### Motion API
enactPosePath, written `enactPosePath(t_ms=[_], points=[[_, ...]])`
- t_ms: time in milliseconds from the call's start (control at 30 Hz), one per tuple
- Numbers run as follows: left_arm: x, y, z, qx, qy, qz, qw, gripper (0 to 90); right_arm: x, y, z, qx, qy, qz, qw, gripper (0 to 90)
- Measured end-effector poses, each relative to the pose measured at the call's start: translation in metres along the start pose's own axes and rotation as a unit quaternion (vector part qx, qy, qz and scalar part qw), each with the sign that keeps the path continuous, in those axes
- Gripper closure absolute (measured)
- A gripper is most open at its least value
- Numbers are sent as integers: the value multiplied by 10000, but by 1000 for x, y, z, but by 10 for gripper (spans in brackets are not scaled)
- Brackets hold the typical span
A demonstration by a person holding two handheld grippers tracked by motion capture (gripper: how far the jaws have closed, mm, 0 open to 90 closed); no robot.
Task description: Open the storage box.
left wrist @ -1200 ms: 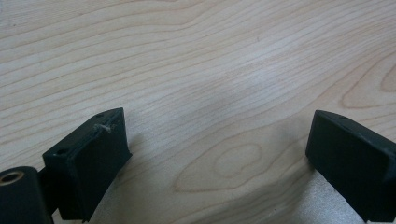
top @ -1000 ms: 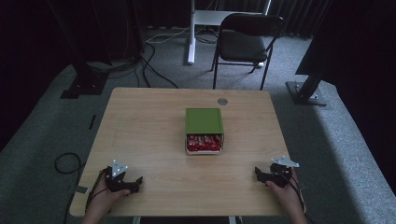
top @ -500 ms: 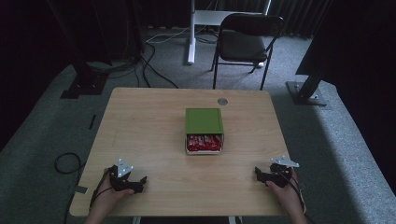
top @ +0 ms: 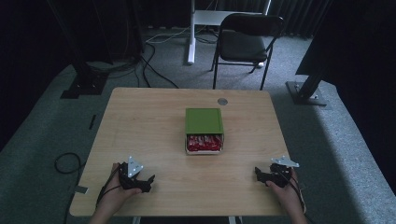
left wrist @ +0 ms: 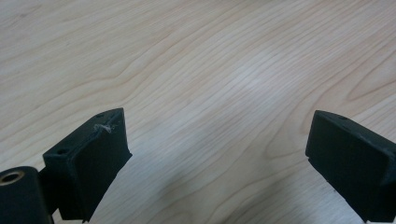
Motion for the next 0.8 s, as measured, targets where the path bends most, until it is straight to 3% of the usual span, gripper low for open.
enactPosePath(t_ms=[300, 400, 500, 800], points=[[7, -20, 15, 405, 36, -108, 9991, 65, 0, 0, 0, -2, 1, -2, 10000, 116], [9, -23, 16, 456, 43, -107, 9989, 65, 0, 0, 0, -3, 2, -3, 10000, 116], [11, -33, 27, 748, 32, -87, 9972, 65, 0, 0, 0, 9, 0, -3, 10000, 116], [16, -51, 43, 1046, -34, -168, 9944, 65, 0, 0, 0, 25, 1, -16, 10000, 117]])
Point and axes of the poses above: each handheld gripper's, and its own axes: x roughly forward along the jaws, z roughly out of its top, y roughly to its left, the point moved 3 cm from there along x, roughly forward along the jaws, and after that the axes turned 12 degrees about y, right-handed, at the moved point
